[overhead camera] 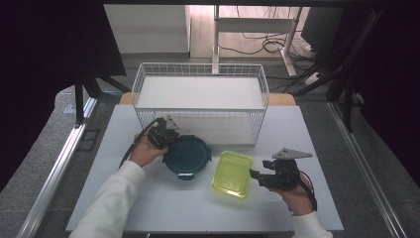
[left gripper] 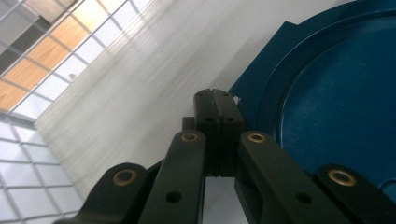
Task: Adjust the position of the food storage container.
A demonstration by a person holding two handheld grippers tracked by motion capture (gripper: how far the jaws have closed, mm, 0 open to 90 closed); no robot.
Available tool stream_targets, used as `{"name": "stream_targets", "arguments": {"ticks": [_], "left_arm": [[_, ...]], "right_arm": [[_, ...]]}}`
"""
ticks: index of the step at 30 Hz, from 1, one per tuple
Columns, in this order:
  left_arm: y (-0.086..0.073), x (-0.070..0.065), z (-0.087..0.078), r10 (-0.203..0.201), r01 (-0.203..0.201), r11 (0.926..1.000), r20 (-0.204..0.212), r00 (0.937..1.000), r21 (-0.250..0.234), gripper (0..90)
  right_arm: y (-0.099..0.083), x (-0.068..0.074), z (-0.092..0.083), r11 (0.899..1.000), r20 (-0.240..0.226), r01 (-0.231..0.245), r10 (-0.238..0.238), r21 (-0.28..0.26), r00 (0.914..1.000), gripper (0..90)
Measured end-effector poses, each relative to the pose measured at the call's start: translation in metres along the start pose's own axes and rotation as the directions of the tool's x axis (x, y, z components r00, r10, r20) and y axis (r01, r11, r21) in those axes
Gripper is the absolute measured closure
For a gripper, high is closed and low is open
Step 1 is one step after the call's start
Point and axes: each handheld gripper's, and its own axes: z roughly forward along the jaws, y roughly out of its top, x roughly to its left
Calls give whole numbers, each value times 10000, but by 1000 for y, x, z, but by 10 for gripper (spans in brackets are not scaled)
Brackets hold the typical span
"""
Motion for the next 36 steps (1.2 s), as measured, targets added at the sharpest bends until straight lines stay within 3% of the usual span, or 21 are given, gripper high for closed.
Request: {"name": "stream_targets", "arguments": {"ticks": [8,19,36], "left_arm": [[3,-9,-1,285,-283,9996,278,9992,-46,900],[5,-16,-1,343,-338,9994,524,9980,-99,900],[7,-19,-3,563,-553,9983,548,9969,-205,900]], "right_arm": [[-1,-1,0,10000,24,-25,25,-4,10000,355],[-1,-3,1,10000,6,-57,57,18,10000,355],[-2,-4,1,9999,-11,-121,121,-5,9999,355]]}}
